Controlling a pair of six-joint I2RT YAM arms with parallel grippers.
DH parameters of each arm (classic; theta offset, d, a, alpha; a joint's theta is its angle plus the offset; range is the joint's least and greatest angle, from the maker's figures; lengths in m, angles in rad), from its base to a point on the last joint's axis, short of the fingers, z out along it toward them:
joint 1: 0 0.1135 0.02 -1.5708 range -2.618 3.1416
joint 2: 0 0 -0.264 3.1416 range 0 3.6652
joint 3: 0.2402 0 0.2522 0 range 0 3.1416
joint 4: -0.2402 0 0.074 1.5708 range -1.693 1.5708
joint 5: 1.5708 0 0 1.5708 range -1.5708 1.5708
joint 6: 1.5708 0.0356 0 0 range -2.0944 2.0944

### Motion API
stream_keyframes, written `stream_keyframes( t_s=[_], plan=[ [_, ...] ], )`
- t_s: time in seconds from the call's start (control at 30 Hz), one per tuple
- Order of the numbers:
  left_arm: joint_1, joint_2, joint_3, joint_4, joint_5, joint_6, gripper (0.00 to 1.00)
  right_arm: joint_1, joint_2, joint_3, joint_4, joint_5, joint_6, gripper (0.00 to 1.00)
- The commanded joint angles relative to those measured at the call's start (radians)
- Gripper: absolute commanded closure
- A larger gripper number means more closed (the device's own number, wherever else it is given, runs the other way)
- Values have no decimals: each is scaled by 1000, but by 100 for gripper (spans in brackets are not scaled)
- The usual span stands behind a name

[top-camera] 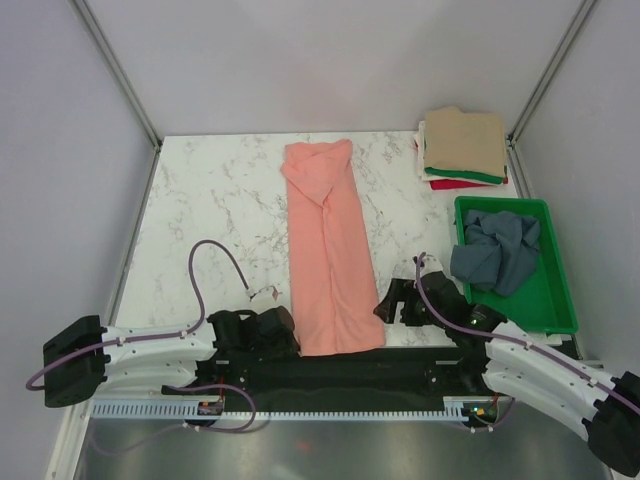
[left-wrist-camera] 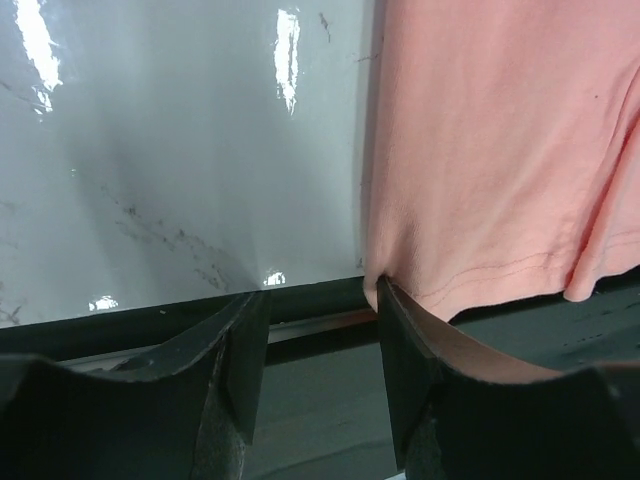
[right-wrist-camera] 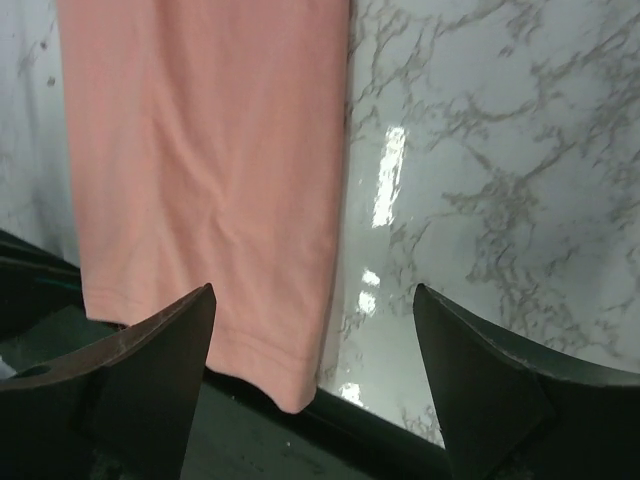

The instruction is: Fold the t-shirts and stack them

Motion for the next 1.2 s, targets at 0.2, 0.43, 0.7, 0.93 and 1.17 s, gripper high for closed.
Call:
stream_keyframes(
  t_s=[0.2,0.43,0.7,0.93,1.17],
  plan=[
    [-5,-99,5,-22,-31,-69,48,225,-94,-130,-57,33,217,19],
    [-5,-127,73,-105,-72,-49,46,322,-45,-144,9,82,280,30],
    [-5,-82,-23,92,-74,-19,39,353,-45,-150,-7,116,300,56],
    [-5,-10,-56,244,-59,-10,42,353,-21,-167,25,122,302,76],
    [-22,15,-68,250,-58,-42,52,353,-19,-164,22,128,299,98]
  ],
)
